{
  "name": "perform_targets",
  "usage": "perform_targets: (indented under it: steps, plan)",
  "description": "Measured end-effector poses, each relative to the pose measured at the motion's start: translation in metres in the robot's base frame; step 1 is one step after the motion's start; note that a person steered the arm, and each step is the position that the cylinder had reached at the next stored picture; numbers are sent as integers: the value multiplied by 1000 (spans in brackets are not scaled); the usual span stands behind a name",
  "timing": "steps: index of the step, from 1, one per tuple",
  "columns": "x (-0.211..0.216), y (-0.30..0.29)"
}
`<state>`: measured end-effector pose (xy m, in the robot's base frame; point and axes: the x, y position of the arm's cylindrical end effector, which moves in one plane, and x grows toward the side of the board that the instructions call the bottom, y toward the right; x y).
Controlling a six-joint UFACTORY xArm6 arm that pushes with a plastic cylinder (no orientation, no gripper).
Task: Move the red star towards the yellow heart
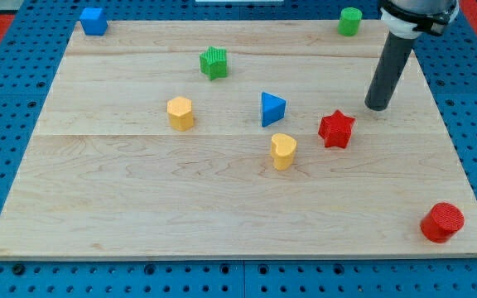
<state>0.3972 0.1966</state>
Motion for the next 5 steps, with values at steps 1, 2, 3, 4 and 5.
perform_targets:
  steps: [1, 2, 3, 4, 5]
  plan:
    - [17, 0]
    - [27, -2]
    - [27, -11]
    - [27, -24]
    - [28, -37]
